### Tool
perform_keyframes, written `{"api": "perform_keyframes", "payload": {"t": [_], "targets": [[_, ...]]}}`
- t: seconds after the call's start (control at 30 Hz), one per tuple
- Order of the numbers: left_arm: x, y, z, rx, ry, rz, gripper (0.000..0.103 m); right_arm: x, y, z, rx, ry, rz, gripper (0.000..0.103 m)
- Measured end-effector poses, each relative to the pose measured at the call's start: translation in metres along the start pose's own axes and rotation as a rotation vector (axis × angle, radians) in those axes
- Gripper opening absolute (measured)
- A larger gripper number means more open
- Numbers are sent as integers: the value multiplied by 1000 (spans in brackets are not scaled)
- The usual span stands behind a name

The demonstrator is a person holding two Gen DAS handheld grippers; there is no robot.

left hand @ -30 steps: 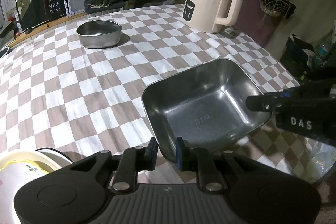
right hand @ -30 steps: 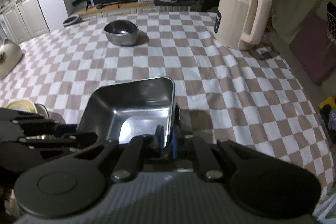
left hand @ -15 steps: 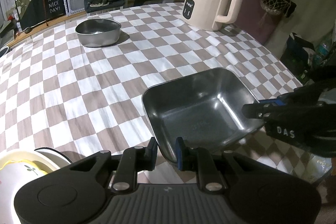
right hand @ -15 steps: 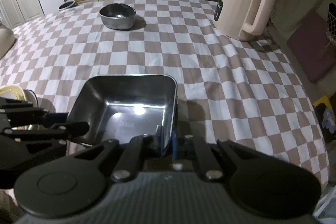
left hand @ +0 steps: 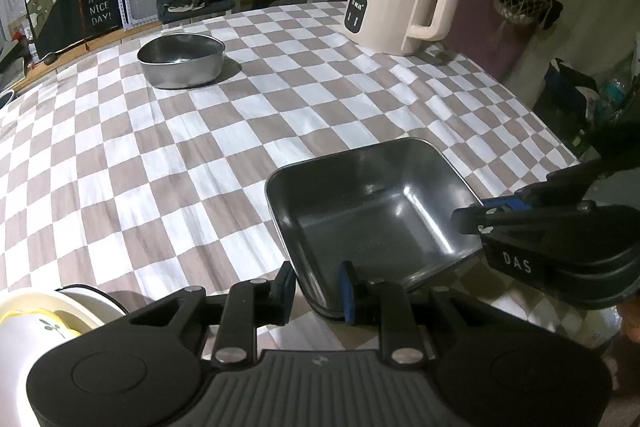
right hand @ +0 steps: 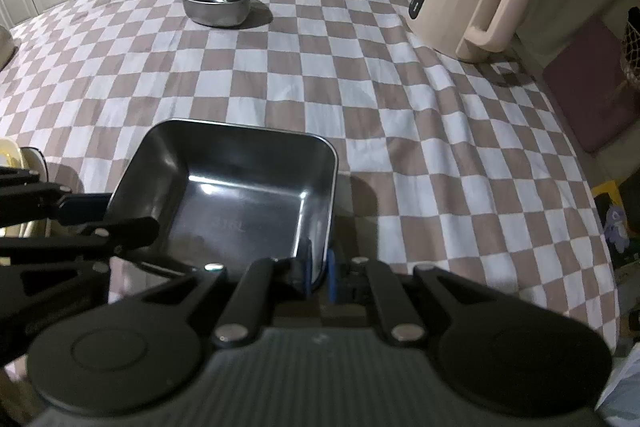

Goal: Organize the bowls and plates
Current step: 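Lower the second steel tray with both tools beside the stacked bowls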

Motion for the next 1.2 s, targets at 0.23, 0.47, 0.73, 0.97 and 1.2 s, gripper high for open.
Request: {"api": "perform_keyframes", "payload": {"t": [0.23,0.47,0.73,0.97,1.2], "targets": [[3,1,1,6,-3,-4,24,3,2,0,0,-10,-1,10],[3,3,1,25,8,-19,25,8,0,2,-17,-31,23,10],[4,2,0,28,10,-18,25,11,1,2,-13,-43,23,11],[4,2,1,31,12,-7,26,13,1,4,-16,-53,29,11],[7,0,2,35,-6,-5,26,16,3,5,0,-65,15,9]]}}
Point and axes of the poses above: each gripper's, at about its wrist camera, not at the fingertips, and x roughly the way its jaws point, y to its right, z to its underside, the point moved 8 cm from there along x, roughly the way its jaws point, and after that the axes turned 14 degrees about -z, right-handed, at the moved point
